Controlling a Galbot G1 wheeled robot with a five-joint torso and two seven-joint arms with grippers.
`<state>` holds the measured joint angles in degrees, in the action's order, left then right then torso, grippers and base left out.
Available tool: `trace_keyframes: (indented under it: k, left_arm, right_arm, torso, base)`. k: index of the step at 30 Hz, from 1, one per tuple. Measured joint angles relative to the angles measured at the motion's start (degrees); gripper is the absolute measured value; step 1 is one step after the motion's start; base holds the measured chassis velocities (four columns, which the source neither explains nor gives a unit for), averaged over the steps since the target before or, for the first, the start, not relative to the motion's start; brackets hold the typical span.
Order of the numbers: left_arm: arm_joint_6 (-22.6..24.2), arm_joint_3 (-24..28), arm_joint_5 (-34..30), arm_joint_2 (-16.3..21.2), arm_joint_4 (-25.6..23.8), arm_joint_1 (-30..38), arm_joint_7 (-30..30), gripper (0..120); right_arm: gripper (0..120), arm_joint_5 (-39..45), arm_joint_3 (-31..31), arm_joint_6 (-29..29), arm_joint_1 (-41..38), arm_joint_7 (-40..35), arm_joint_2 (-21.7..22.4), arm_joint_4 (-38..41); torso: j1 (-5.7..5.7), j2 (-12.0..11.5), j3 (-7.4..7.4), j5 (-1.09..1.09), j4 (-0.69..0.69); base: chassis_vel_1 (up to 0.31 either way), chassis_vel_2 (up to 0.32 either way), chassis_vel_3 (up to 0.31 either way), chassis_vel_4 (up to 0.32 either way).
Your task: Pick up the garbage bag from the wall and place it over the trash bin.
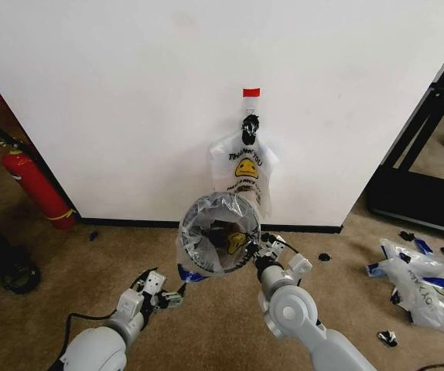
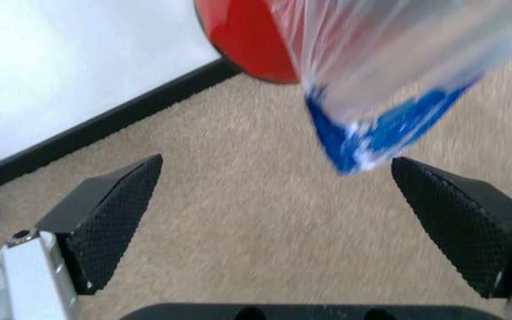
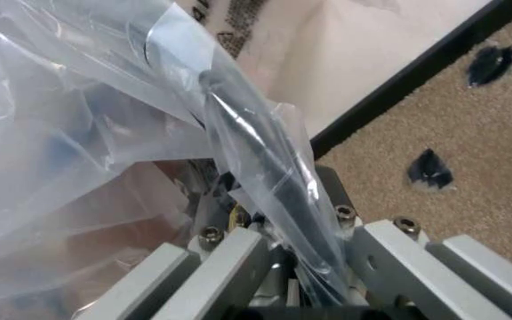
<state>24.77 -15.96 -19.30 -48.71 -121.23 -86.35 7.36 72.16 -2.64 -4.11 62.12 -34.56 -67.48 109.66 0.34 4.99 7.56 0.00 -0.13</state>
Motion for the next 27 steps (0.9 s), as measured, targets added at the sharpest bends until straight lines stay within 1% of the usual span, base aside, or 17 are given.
trace_keyframes:
  k: [3,8,10,11,12,13,14,15,16,18,19,20,22,23,25,26,27]
  left_arm:
    - [-0.2,-3.1,4.1,0.7,-0.6,-3.1,-4.2,100]
    - [-0.3,-4.1,6.4,0.8,0.3,-4.0,-5.8,100]
    - [0.3,-3.5,6.3,0.7,1.3,-3.6,-6.1,100]
    - [-0.1,-2.4,3.5,0.3,1.6,-2.5,-6.6,99]
    - [-0.1,-2.4,3.5,0.3,1.6,-2.5,-6.6,99]
    - [-1.2,-1.8,1.1,-0.1,1.9,-1.7,-7.4,96]
    - [-4.2,-0.4,-3.4,-0.7,3.4,0.6,-9.1,92]
    - [-5.6,0.5,-5.7,-0.9,4.9,2.8,-10.6,87]
    - [-4.9,1.1,-6.6,-0.9,5.8,4.3,-11.8,84]
    - [-0.2,2.3,-8.2,-0.4,6.5,6.2,-13.3,77]
    - [2.6,3.6,-9.1,0.0,6.9,7.2,-13.6,71]
    - [2.6,3.6,-9.1,0.0,6.9,7.2,-13.6,71]
    - [4.6,4.8,-9.2,0.2,7.3,8.1,-13.4,64]
    - [6.9,5.9,-9.2,0.3,7.6,9.0,-12.3,58]
    - [8.5,6.5,-9.1,0.3,7.7,9.5,-11.1,51]
    - [9.9,6.9,-9.1,0.3,7.8,9.9,-10.7,47]
    - [10.3,7.2,-9.1,0.4,7.8,10.1,-10.8,42]
  right_arm:
    - [0,0.8,0.6,0.4,0.0,-0.6,0.0,0.0]
    - [0,1.4,0.9,0.6,0.1,-0.8,0.0,0.4]
    - [0,1.9,1.0,0.6,0.2,-0.8,0.2,1.1]
    - [0,2.2,1.0,0.6,0.3,-0.6,0.3,1.8]
    - [0,2.2,1.0,0.6,0.3,-0.6,0.3,1.8]
    - [0,2.3,1.0,0.7,0.3,-0.5,0.4,2.2]
    - [0,2.4,0.9,0.8,0.4,-0.4,0.7,2.8]
    - [0,2.4,0.5,0.9,0.4,-0.4,1.0,3.3]
    - [0,2.4,0.2,1.0,0.3,-0.4,1.4,3.8]
    - [0,2.4,0.0,1.1,0.3,-0.4,1.9,4.8]
    - [0,2.5,-0.1,1.2,0.2,-0.2,2.2,5.5]
    - [0,2.5,-0.1,1.2,0.2,-0.2,2.2,5.5]
    - [0,2.5,-0.2,1.3,0.1,-0.2,2.4,5.9]
    - [0,2.4,-0.3,1.3,0.0,0.0,2.5,6.0]
    - [0,2.3,-0.3,1.3,-0.1,0.0,2.5,6.1]
    - [0,2.3,-0.4,1.3,-0.1,0.2,2.6,6.3]
    - [0,2.3,-0.4,1.3,0.0,0.3,2.6,6.4]
  torso:
    - [0.00,0.0,0.00,0.01,0.01]
    - [0.00,0.0,0.00,0.01,0.01]
    - [0.00,0.0,0.00,0.00,0.01]
    - [0.00,0.0,0.00,0.01,0.01]
    - [0.00,0.0,0.00,0.01,0.01]
    - [0.00,0.0,0.00,0.00,0.01]
    - [0.00,0.0,0.00,0.01,0.01]
    - [0.00,0.0,0.00,-0.02,-0.01]
    - [0.00,0.0,0.00,0.00,-0.01]
    - [0.00,0.0,0.00,0.00,-0.01]
    - [0.00,0.0,0.00,0.01,0.00]
    - [0.00,0.0,0.00,0.01,0.00]
    - [0.00,0.0,0.00,0.01,0.01]
    - [0.00,0.0,0.00,0.00,0.00]
    - [0.00,0.0,0.00,0.00,0.00]
    - [0.00,0.0,0.00,0.00,0.00]
    - [0.00,0.0,0.00,0.00,0.01]
  base:
    - [0.000,0.000,0.000,0.000]
    - [0.000,0.000,0.000,0.000]
    - [0.000,0.000,0.000,0.000]
    - [0.000,0.000,0.000,0.000]
    - [0.000,0.000,0.000,0.000]
    - [0.000,0.000,0.000,0.000]
    - [0.000,0.000,0.000,0.000]
    - [0.000,0.000,0.000,0.000]
    - [0.000,0.000,0.000,0.000]
    - [0.000,0.000,0.000,0.000]
    - [0.000,0.000,0.000,0.000]
    - [0.000,0.000,0.000,0.000]
    - [0.000,0.000,0.000,0.000]
    - [0.000,0.000,0.000,0.000]
    - [0.000,0.000,0.000,0.000]
    - [0.000,0.000,0.000,0.000]
    - [0.000,0.000,0.000,0.000]
